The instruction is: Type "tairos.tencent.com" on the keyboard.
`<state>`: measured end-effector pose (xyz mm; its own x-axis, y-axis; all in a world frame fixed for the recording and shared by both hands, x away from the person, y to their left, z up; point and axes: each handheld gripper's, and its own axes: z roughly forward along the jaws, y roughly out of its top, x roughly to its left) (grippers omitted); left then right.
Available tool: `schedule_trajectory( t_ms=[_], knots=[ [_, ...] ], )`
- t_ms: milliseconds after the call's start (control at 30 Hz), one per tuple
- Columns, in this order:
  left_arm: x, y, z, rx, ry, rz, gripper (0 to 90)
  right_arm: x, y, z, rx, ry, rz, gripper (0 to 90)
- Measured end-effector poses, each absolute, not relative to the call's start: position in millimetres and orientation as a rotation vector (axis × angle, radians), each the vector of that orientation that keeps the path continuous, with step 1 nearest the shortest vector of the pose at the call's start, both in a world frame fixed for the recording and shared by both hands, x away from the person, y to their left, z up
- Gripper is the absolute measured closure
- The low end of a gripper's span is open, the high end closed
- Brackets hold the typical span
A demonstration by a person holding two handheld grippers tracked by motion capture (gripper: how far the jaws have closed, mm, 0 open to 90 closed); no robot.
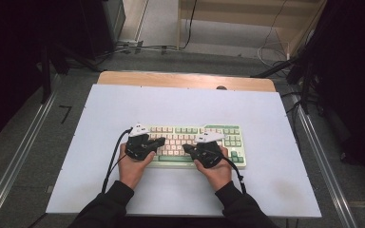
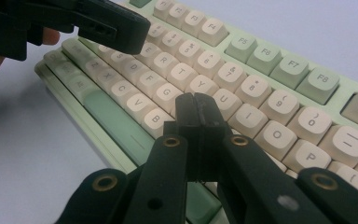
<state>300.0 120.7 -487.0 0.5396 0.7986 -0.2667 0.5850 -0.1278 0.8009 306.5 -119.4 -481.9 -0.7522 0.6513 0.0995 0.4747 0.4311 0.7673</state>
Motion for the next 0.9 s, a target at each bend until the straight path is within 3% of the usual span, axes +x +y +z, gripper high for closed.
schedule_trajectory(
  t_ms=[900],
  knots=[
    [307,105,-487,1.822,1.127,0.286,90.0,307,-125,-481,1.003,2.46,1.219,87.8]
  ],
)
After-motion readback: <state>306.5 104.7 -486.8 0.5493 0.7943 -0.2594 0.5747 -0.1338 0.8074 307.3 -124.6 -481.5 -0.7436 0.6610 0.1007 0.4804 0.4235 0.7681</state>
